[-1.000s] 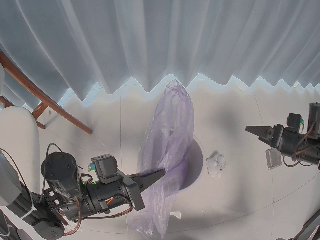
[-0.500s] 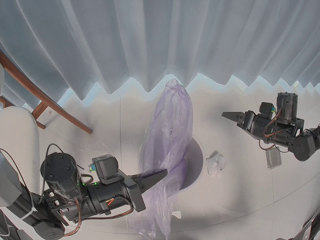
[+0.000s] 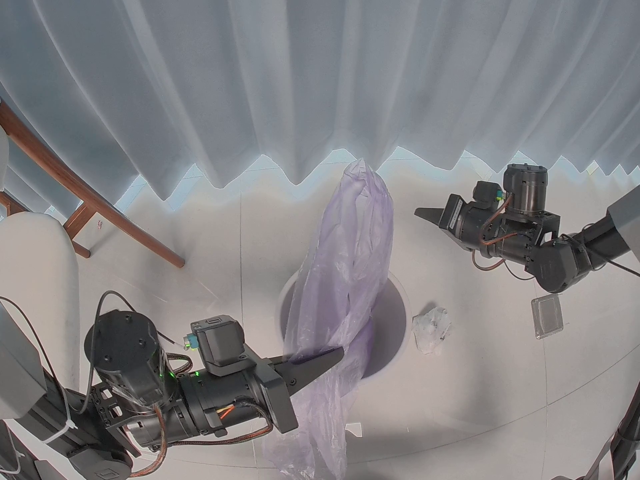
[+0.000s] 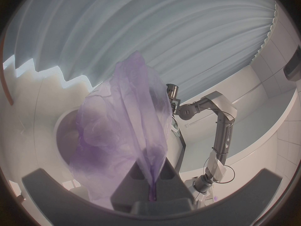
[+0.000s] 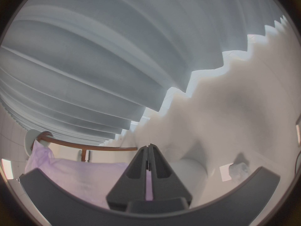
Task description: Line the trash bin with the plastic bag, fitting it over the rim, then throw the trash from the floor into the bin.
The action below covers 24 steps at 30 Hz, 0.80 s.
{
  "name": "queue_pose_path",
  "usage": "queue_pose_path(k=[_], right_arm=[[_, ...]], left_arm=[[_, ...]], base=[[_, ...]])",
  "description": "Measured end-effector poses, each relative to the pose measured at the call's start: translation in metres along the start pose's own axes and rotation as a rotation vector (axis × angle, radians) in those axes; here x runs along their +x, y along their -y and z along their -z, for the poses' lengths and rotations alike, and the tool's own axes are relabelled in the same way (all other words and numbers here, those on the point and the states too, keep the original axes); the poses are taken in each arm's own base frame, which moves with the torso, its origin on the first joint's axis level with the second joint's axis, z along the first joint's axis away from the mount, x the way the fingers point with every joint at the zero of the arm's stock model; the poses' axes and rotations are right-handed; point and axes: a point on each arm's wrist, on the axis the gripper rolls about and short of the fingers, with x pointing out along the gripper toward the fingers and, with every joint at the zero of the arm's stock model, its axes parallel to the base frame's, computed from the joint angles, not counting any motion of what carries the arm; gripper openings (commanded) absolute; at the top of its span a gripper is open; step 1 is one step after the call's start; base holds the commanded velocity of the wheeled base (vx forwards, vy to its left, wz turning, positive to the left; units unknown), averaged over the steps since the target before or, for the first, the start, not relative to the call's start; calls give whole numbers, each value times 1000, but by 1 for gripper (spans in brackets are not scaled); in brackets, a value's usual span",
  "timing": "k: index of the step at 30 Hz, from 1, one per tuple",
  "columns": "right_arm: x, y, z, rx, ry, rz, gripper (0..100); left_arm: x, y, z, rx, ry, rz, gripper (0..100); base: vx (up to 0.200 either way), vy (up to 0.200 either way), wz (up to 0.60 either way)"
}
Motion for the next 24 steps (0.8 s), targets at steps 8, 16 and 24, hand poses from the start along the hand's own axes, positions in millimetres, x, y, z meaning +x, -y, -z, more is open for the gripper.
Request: queue_pose_path(k=[8, 16, 24], right_arm=[[37, -2, 3, -22, -69, -184, 0], [49, 0, 10, -95, -100, -423, 0], [44, 15, 44, -69, -205, -471, 0]], left_arm=[[1, 2, 2, 1, -8, 6, 0], [1, 1, 3, 1, -10, 3, 0], [1, -1, 1, 2, 0, -2, 0]], base=[[0, 0, 0], [0, 0, 0], [0, 0, 0]])
